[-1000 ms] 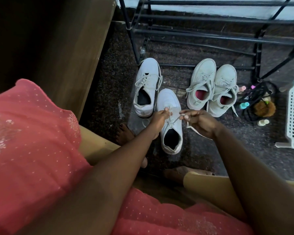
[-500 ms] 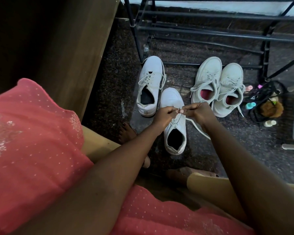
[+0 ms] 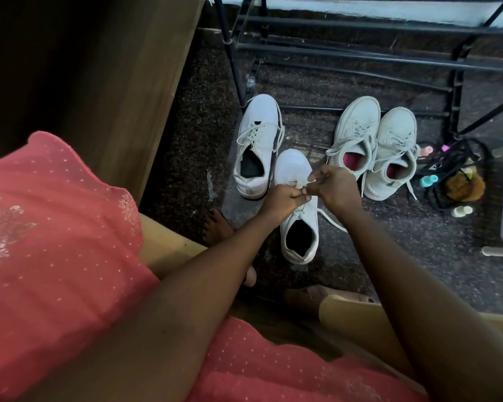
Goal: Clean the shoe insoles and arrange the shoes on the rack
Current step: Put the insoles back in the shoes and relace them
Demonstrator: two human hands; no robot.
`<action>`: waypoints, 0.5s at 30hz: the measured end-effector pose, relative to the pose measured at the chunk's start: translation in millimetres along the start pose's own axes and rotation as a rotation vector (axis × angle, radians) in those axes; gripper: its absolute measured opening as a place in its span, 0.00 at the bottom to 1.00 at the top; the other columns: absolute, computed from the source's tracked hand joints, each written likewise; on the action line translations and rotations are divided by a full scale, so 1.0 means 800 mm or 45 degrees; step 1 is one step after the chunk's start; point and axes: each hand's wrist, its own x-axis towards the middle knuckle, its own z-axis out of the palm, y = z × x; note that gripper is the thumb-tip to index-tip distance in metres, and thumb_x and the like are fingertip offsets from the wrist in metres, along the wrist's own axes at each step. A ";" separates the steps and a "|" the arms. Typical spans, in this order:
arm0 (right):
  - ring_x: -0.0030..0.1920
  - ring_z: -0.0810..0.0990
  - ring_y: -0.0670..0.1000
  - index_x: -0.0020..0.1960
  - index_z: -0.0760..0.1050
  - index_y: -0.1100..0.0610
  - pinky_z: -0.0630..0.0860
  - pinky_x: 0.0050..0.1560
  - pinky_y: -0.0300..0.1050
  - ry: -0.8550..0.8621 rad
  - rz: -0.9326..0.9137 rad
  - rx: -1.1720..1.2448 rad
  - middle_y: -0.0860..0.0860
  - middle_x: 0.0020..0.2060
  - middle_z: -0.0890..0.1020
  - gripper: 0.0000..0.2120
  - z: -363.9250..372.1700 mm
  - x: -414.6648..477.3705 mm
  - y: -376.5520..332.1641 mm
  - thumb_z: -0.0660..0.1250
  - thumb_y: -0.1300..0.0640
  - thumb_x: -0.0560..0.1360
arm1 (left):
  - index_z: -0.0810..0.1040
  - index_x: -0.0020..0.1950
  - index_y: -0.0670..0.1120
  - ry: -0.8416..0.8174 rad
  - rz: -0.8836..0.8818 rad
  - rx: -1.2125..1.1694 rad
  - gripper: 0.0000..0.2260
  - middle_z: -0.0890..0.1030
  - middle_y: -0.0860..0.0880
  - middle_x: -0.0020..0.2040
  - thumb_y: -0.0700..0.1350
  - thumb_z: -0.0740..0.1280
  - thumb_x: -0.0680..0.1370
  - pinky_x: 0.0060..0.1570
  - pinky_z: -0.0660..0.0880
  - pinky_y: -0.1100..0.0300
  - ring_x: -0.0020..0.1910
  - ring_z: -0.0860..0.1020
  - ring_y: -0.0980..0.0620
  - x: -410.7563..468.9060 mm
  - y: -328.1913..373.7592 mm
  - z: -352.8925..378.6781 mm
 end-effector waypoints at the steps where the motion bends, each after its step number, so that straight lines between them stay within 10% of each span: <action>1: 0.35 0.81 0.45 0.43 0.78 0.60 0.77 0.43 0.41 -0.006 -0.007 0.018 0.59 0.39 0.84 0.09 0.000 0.000 0.002 0.73 0.69 0.66 | 0.82 0.42 0.36 0.001 0.003 0.014 0.09 0.73 0.45 0.33 0.42 0.69 0.75 0.36 0.63 0.60 0.34 0.70 0.53 0.000 0.001 0.001; 6: 0.45 0.79 0.45 0.51 0.82 0.61 0.75 0.48 0.39 -0.046 0.016 -0.018 0.51 0.44 0.82 0.14 -0.004 0.001 0.014 0.76 0.63 0.66 | 0.79 0.38 0.39 0.086 -0.129 -0.219 0.07 0.73 0.44 0.34 0.40 0.67 0.75 0.39 0.64 0.58 0.37 0.71 0.50 -0.001 0.004 0.003; 15: 0.26 0.75 0.38 0.35 0.78 0.62 0.74 0.31 0.28 -0.023 0.137 0.072 0.49 0.27 0.78 0.07 0.010 -0.007 0.025 0.70 0.72 0.69 | 0.79 0.37 0.43 0.102 -0.316 -0.576 0.08 0.75 0.47 0.28 0.38 0.65 0.76 0.32 0.68 0.62 0.26 0.71 0.55 -0.002 0.008 0.004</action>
